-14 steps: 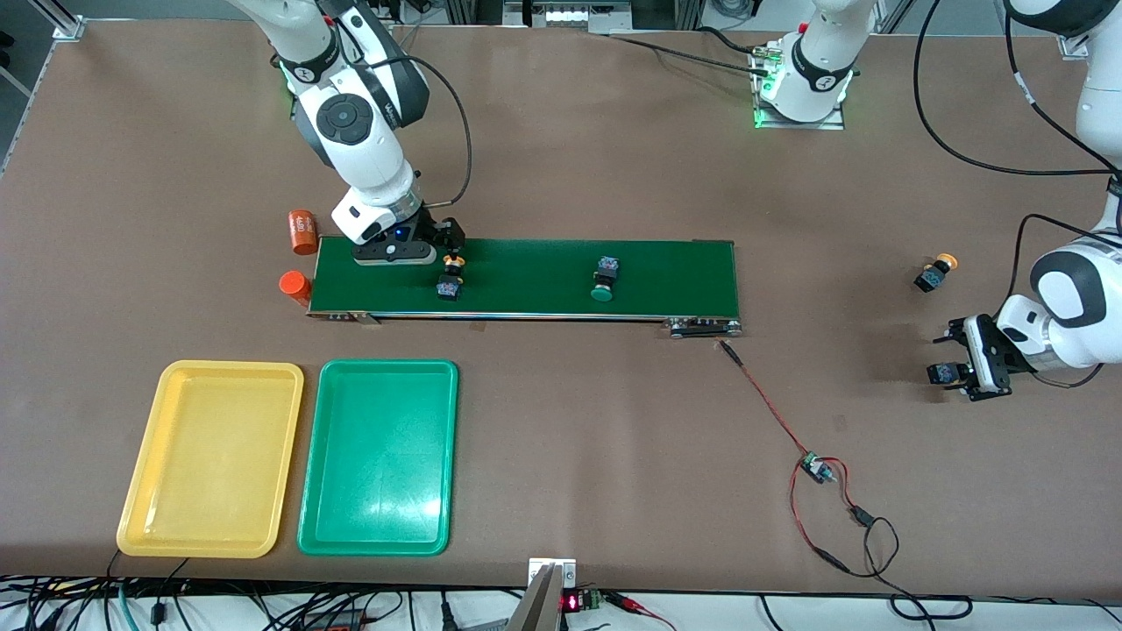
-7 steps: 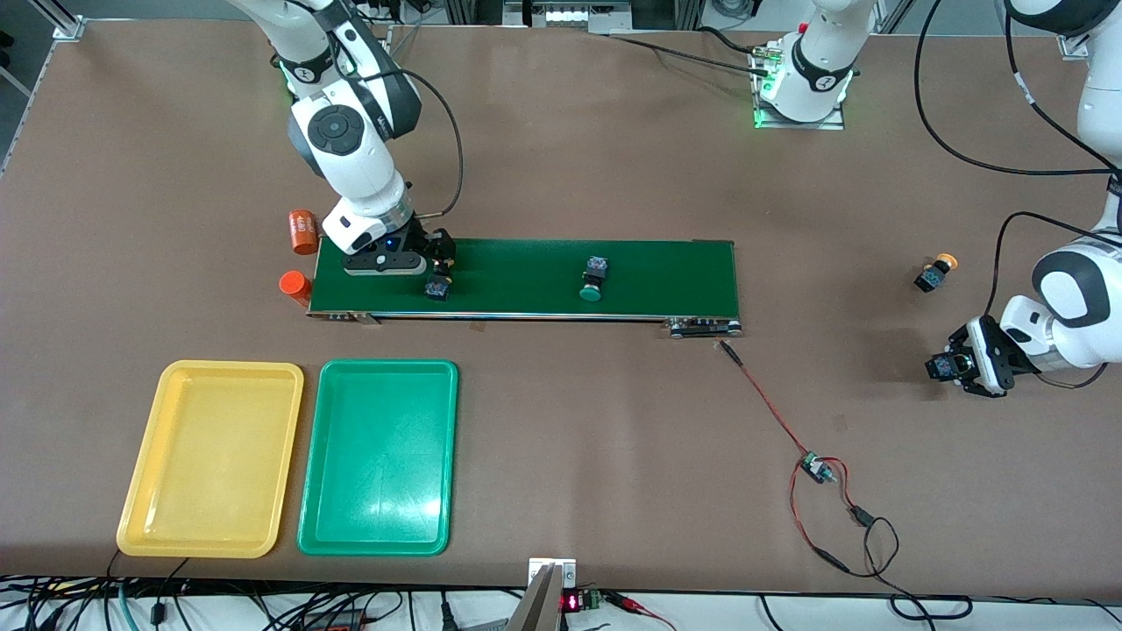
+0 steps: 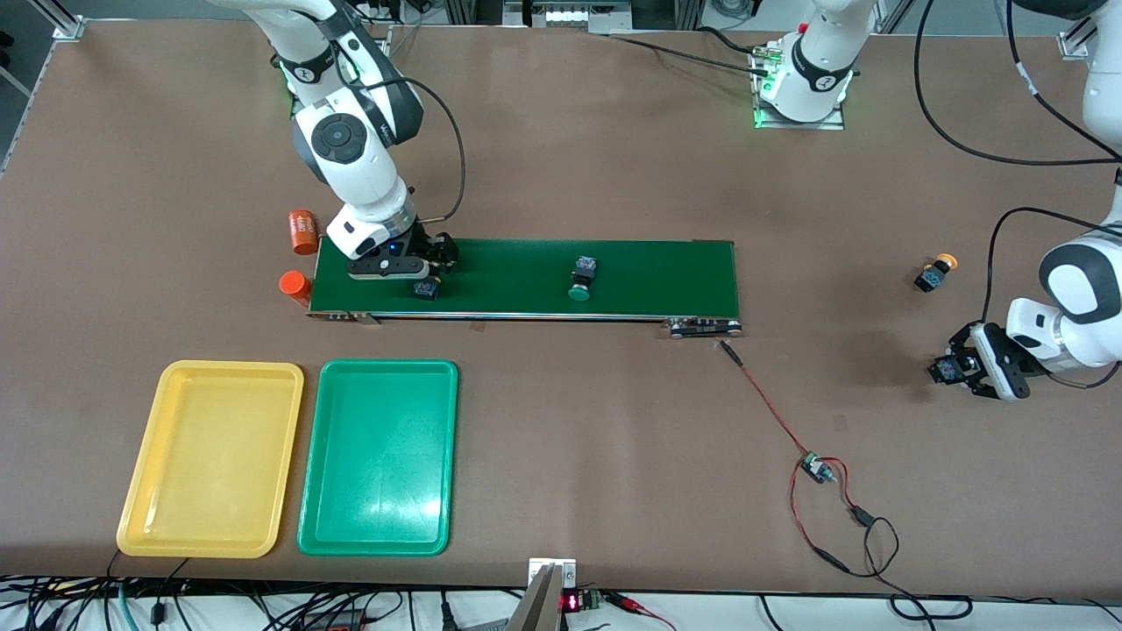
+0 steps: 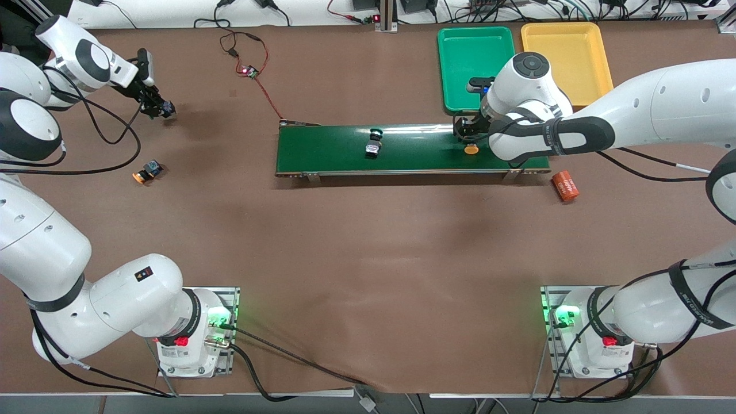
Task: Sort buttons by color to trays
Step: 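Place the orange-cap button in the yellow tray while the left gripper carries its button, then grasp the green-cap button with the right gripper while the left gripper releases its button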
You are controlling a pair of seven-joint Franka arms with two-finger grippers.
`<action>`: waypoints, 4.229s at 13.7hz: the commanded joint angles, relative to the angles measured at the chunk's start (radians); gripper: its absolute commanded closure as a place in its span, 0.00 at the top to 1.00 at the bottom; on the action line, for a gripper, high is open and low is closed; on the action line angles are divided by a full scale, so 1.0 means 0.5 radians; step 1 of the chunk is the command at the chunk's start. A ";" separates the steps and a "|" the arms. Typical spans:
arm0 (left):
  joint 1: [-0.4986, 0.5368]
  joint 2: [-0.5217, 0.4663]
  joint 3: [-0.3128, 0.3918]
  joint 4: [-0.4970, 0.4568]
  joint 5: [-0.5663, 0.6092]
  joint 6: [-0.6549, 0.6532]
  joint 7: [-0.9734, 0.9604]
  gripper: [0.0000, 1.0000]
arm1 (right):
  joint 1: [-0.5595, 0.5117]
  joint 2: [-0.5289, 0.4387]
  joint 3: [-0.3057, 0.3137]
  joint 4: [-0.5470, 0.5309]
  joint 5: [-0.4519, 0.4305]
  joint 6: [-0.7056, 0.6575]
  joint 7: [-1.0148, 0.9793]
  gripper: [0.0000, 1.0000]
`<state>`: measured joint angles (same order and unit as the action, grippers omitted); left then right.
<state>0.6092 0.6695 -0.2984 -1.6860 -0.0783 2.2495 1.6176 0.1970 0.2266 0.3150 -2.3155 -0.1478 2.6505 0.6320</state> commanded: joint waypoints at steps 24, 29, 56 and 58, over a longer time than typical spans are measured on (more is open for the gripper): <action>-1.289 -0.814 -0.005 -0.527 -0.027 -0.247 -3.563 0.00 | -0.458 -0.079 -0.164 0.722 0.019 -0.859 -0.904 0.00; -1.329 -0.845 -0.005 -0.638 -0.024 -0.088 -3.560 0.00 | -0.860 0.242 -0.164 0.989 0.023 -0.727 -1.595 0.00; -1.298 -0.876 -0.296 -1.120 -0.024 0.492 -3.539 0.01 | -0.698 0.330 -0.164 1.005 0.351 -0.799 -1.232 1.00; -1.295 -0.854 -0.296 -1.123 -0.024 0.517 -3.533 0.01 | -0.557 0.213 -0.164 1.002 0.354 -0.999 -0.934 1.00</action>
<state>-0.0529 0.2628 -0.4349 -2.2241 -0.0784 2.4896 -0.1558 -0.1304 0.3908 0.2442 -1.7921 0.0122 2.2208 0.0555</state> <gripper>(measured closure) 0.586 0.000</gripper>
